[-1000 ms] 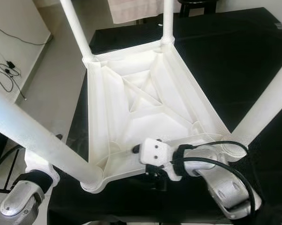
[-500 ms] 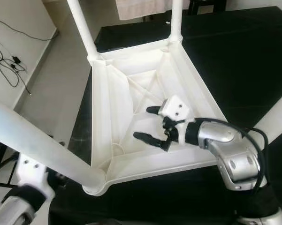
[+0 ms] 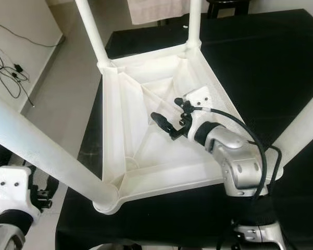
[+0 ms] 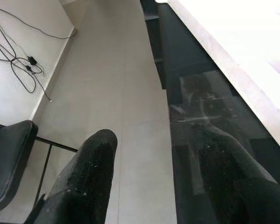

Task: Building children table

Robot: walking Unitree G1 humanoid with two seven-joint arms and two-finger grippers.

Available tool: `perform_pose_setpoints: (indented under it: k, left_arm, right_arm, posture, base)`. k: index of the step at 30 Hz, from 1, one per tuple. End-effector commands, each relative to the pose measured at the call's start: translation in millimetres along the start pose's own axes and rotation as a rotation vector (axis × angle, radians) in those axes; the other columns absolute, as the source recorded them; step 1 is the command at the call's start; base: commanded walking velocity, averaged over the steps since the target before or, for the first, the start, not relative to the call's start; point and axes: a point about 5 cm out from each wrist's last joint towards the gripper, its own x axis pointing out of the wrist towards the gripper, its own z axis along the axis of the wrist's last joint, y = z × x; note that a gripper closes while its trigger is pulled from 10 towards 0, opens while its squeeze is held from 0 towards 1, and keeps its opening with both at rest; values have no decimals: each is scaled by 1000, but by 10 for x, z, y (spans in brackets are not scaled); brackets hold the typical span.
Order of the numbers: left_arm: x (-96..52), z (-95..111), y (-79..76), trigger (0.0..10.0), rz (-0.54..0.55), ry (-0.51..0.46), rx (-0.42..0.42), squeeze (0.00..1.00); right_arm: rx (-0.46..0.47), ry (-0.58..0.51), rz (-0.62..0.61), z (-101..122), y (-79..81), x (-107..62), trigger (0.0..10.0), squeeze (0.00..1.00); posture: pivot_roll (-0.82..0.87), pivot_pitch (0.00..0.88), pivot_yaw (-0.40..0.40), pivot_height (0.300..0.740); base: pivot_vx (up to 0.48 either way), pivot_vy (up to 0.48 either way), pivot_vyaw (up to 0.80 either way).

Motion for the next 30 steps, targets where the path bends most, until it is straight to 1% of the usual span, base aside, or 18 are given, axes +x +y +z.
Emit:
perform_pose_setpoints:
  k: [1,3,11,16,19,23,25,26,27,30]
  left_arm:
    - [-1,-74,18,10000,13,37,29,0]
    - [17,-70,0,10000,4,32,34,0]
    - [50,-48,-12,10000,0,23,37,0]
    - [59,-43,-18,10000,3,22,42,0]
    - [68,-34,-31,10000,0,16,45,0]
    - [78,-27,-42,10000,-6,11,44,0]
    - [104,-1,-79,10000,-45,-5,39,0]
    - [104,-1,-79,10000,-45,-5,39,0]
    - [123,24,-117,10000,-80,-21,34,0]
    - [166,95,-208,10000,-171,-75,29,0]
  right_arm:
    - [13,8,19,-30,68,19,10000,0]
    - [22,0,13,-22,100,30,10000,0]
    - [28,-8,-48,-16,100,63,10000,0]
    - [17,-5,-70,-31,126,84,10000,0]
    - [-10,4,-96,-64,164,101,10000,0]
    - [-14,8,-120,-81,175,106,10000,0]
    - [-21,15,-150,-109,195,111,10000,0]
    - [-21,15,-150,-109,195,111,10000,0]
    - [-20,21,-164,-132,217,113,10000,0]
    - [32,30,-179,-186,276,109,10000,0]
  posture:
    - [-17,183,120,740]
    - [-22,179,122,740]
    - [-23,177,124,740]
    - [-24,175,123,740]
    - [-24,172,122,740]
    - [-26,171,123,740]
    - [-27,169,124,740]
    - [-27,169,124,740]
    - [-27,169,124,740]
    - [-30,167,123,740]
  base:
    - [-281,0,0]
    - [-281,0,0]
    - [-283,0,0]
    - [-285,0,0]
    - [-284,0,0]
    - [-272,0,0]
    - [0,0,0]
    - [0,0,0]
    - [0,0,0]
    - [0,0,-800]
